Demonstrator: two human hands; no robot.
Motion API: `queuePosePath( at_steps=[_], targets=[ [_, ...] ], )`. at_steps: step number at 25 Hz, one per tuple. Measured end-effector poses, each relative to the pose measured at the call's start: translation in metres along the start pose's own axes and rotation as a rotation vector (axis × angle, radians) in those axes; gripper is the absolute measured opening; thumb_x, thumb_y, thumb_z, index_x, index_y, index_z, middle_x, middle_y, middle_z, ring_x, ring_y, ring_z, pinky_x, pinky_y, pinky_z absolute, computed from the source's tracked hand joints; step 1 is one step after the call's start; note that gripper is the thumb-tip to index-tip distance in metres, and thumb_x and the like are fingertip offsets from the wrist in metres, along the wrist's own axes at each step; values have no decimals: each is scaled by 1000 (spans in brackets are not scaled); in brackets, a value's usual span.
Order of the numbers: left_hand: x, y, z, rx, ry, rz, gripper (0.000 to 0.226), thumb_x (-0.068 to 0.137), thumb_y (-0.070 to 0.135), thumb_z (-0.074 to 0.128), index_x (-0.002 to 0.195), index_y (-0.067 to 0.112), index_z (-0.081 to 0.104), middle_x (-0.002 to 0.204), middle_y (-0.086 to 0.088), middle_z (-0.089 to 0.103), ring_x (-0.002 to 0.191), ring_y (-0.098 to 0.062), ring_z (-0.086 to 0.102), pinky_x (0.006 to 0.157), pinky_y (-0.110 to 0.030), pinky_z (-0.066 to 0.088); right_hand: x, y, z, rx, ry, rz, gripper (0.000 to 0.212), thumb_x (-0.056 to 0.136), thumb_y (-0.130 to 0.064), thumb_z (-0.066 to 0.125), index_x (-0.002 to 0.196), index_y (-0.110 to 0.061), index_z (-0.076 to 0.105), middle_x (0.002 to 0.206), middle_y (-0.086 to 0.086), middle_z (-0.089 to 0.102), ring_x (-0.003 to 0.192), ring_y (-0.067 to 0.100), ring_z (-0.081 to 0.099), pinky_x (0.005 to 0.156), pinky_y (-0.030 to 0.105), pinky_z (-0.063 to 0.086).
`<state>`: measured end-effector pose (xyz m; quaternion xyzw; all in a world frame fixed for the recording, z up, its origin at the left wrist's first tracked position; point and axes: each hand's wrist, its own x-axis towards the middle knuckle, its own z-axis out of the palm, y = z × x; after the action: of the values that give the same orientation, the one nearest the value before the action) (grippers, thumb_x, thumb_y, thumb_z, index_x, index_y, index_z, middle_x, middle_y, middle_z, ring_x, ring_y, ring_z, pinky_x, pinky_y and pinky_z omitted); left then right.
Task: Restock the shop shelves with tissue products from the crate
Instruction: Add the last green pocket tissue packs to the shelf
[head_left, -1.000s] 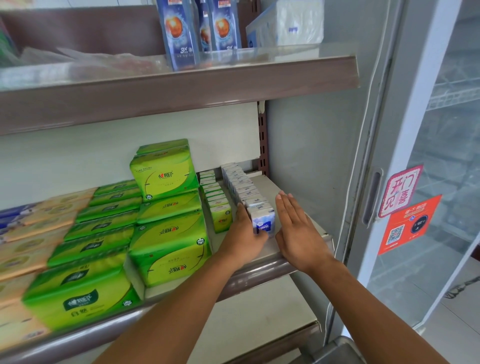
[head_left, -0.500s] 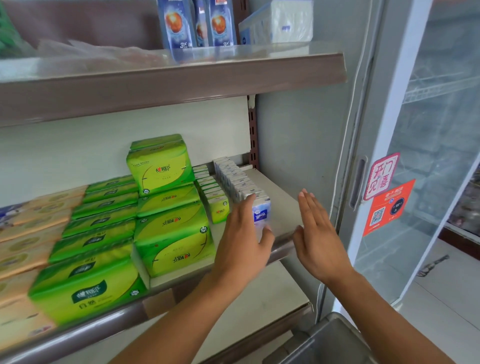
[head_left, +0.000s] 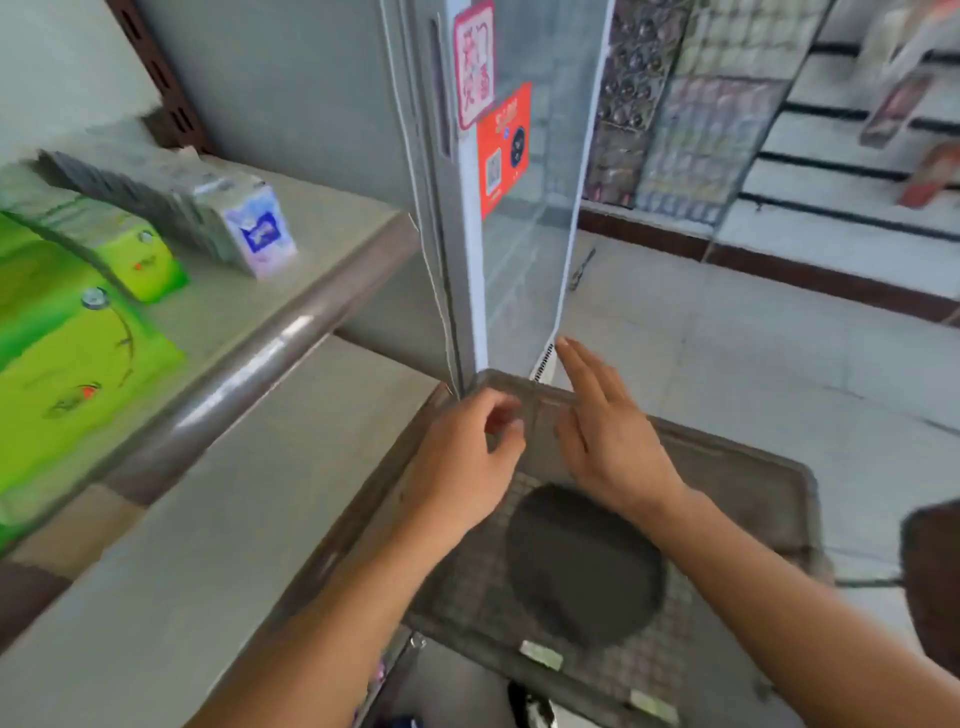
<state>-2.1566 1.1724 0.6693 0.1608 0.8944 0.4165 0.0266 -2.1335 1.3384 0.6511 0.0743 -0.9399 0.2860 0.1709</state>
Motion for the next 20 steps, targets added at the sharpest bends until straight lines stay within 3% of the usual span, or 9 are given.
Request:
queuePosePath(
  at_steps=[3,6,8,10,12,14,17,20],
  targets=[
    [-18,-26,66,9,-261,-84,14,91,25,62,104,25,66,92,13,69,86,-5,63,78,-17,47,-68,45,7,-46,-94,230,54,93,-11,43,146,-3,32,147,15,40,132,27,38,109,21,25],
    [-25,-58,128,105,-575,-196,12,90,25,63,101,26,66,84,13,65,86,-10,63,77,-24,48,-122,92,29,-66,-260,463,50,97,-16,44,146,-10,33,145,10,42,126,28,46,101,32,38],
    [-23,-85,168,267,-819,-262,19,89,30,65,107,26,66,97,8,67,99,-16,64,76,-22,43,-152,129,52,-77,-468,581,49,98,-21,44,146,-12,33,142,12,43,123,32,50,98,37,42],
    [-19,-114,203,433,-998,-320,27,88,36,66,114,26,66,115,3,67,110,-20,60,84,-26,46,-175,160,77,-94,-686,691,51,99,-26,44,146,-13,31,142,13,42,122,35,50,98,41,44],
    [-16,-140,231,560,-1087,-353,33,89,37,66,118,23,65,123,-1,65,113,-23,59,92,-32,47,-192,183,100,-110,-849,751,51,98,-29,45,144,-14,31,141,14,42,120,36,51,98,44,45],
    [-13,-161,253,654,-1133,-373,38,88,40,66,120,21,64,123,-4,64,112,-24,59,91,-33,48,-201,200,118,-117,-946,761,47,97,-31,48,139,-13,36,136,15,45,117,36,52,96,45,46],
    [-17,-182,280,742,-1204,-446,54,84,51,65,124,14,61,127,-7,61,112,-26,59,85,-31,47,-213,218,142,-134,-1047,781,42,96,-26,48,134,-12,42,133,17,51,116,36,53,97,43,46],
    [-28,-192,300,783,-1232,-599,81,76,66,65,136,13,52,140,-8,53,124,-29,52,95,-33,45,-221,225,158,-118,-1081,817,35,94,-22,47,127,-12,46,131,18,54,114,36,55,96,44,48]
  ],
)
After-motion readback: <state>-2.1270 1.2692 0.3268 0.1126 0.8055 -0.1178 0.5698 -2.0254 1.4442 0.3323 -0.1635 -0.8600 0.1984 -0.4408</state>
